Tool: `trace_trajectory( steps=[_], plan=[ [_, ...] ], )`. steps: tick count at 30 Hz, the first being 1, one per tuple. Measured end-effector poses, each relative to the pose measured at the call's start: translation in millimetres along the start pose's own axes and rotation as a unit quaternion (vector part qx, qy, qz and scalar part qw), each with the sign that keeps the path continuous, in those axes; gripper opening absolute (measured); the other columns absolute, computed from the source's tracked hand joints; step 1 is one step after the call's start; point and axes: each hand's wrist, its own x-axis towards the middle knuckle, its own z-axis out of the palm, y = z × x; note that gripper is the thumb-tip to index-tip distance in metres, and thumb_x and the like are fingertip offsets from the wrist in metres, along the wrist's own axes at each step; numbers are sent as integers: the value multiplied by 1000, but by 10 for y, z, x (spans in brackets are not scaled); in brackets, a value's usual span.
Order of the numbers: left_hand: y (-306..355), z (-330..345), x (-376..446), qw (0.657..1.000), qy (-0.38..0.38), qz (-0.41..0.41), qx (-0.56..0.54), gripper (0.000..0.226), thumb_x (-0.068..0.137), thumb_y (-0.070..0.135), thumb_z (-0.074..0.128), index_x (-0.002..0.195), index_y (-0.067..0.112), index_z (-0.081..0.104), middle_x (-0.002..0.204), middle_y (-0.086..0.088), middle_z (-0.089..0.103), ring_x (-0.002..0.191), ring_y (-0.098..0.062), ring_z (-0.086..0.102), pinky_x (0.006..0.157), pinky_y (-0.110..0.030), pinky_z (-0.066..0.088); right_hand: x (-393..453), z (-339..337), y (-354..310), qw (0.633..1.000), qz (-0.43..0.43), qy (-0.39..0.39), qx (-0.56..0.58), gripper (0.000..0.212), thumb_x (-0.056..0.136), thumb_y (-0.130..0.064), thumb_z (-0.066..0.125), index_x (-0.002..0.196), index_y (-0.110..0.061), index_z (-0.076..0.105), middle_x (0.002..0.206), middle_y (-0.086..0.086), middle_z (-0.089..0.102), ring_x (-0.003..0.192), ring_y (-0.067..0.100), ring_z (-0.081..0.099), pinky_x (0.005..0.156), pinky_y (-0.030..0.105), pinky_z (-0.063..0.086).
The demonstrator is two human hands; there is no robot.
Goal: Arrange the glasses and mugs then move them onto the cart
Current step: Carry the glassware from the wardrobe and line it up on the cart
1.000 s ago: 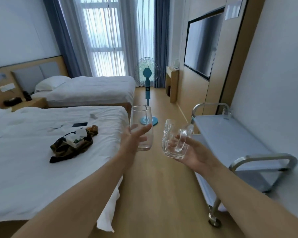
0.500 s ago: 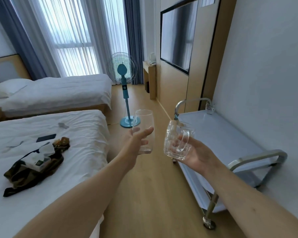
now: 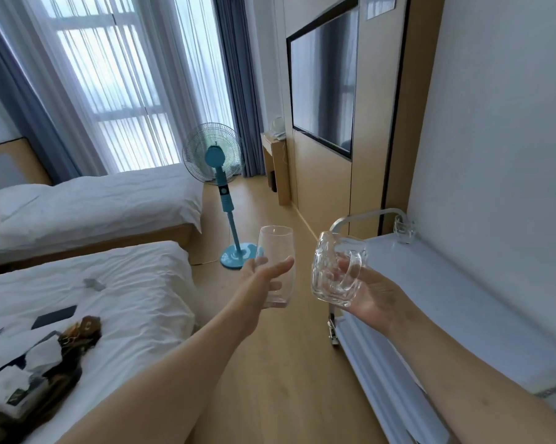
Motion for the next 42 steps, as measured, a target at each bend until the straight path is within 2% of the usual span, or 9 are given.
trace_trajectory(
  steps=[6,12,18,22,26,32,37,40,42],
  plan=[
    [-109,212,841,999,-31,-29,-4,72,74,39,88,132,19,51,116,-13,66,106,-28,67,61,-34,60,481,-313,-126,999,-10,30,-11,64,45,-15,102,102,-8,73,119,16,62,114,36,61,107,59,44],
    [-109,419,1791,994,-98,-42,6,75,71,38,90,132,18,51,115,-16,67,107,-32,68,62,-38,61,994,-555,-260,992,-58,113,-6,67,41,-12,102,101,-8,71,115,18,66,109,38,64,103,60,47],
    [78,594,2653,980,-190,-52,13,47,77,33,86,112,23,57,107,-11,70,82,-21,73,71,-47,64,1514,-577,-434,979,-126,159,5,66,31,-15,104,89,-10,74,91,10,73,89,33,73,78,53,60],
    [157,687,3170,972,-226,-61,33,59,72,38,89,119,19,58,112,-20,70,92,-33,74,71,-48,64,1818,-598,-495,965,-162,205,12,75,31,-16,104,98,-10,71,94,10,73,93,35,72,88,57,56],
    [174,820,3565,960,-265,-71,47,76,62,47,92,124,19,58,114,-17,70,99,-33,72,63,-39,61,1983,-677,-502,949,-187,253,21,85,29,-15,103,106,-9,67,99,13,72,93,35,71,82,52,60],
    [97,1116,3898,944,-311,-96,58,79,75,40,88,139,18,48,120,-15,63,106,-31,67,63,-39,62,2068,-870,-536,925,-206,317,29,92,22,-15,103,107,-7,68,103,15,70,93,37,71,81,54,59],
    [-6,1442,4146,934,-335,-106,65,86,77,42,86,148,22,42,128,-12,61,107,-27,66,59,-34,60,2143,-1174,-673,914,-204,349,32,74,20,-16,103,89,-10,77,98,16,71,87,37,70,81,52,59],
    [-72,1677,4289,932,-336,-114,74,83,75,44,86,144,21,46,124,-10,62,107,-27,66,60,-35,61,2210,-1393,-776,913,-199,357,24,72,19,-17,103,87,-11,78,98,15,71,88,36,69,92,55,54],
    [-113,1854,4386,931,-338,-115,79,82,75,45,87,143,22,46,123,-10,62,107,-27,65,61,-36,61,2258,-1566,-861,913,-202,353,21,69,17,-18,103,82,-13,80,88,11,73,81,32,70,87,50,56]
  ],
)
